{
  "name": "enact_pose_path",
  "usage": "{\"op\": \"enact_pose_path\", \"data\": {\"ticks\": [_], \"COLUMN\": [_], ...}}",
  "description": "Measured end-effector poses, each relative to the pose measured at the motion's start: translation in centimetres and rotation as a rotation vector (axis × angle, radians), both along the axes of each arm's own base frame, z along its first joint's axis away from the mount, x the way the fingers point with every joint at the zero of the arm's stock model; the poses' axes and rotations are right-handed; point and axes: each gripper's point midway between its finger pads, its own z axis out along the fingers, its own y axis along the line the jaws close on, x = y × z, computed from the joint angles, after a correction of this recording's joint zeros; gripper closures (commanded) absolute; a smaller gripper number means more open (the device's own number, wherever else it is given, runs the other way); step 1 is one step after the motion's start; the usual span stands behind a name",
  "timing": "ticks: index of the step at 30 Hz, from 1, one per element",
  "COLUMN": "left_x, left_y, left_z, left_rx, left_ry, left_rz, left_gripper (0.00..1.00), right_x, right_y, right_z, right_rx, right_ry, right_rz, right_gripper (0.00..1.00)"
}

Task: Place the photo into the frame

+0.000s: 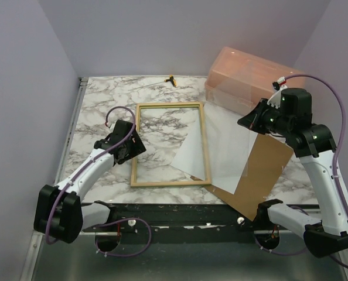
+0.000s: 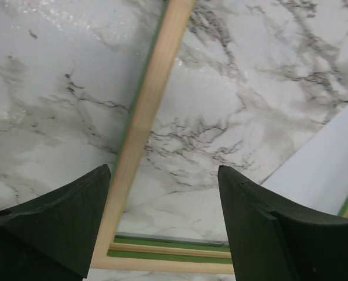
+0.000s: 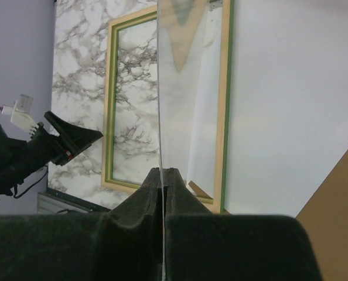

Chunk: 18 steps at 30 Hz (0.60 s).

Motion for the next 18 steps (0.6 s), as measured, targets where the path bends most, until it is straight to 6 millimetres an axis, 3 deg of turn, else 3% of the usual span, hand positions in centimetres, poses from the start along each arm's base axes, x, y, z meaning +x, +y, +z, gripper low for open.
{"op": "enact_pose_path", "data": {"ticks": [5, 10, 14, 18], "left_x": [-1.2, -2.1, -2.7, -2.6], "left_y": [2.1, 2.3, 1.9, 1.5], "left_z": [-3.5, -5.7, -7.0, -7.0], "left_rx": [0.095, 0.118, 0.122, 0.113], "left_ry": [0.155, 0.256, 0.323, 0.329], "left_rz": [0.008, -0.036, -0.090, -0.120], "left_gripper": [0.28, 0.34, 0.51, 0.68], "right_x": [0.0, -0.1, -0.1, -0.3], "right_y": [0.3, 0.5, 1.2, 2.3], "right_z": [-0.3, -0.1, 0.4, 1.3], "right_rx": [0.014, 0.029, 0.069, 0.134], "right_ry": [0.010, 0.010, 0.006, 0.000], "right_rz": [0.006, 0.015, 0.034, 0.069], "right_gripper": [0.99, 0.99, 0.99, 0.99]}}
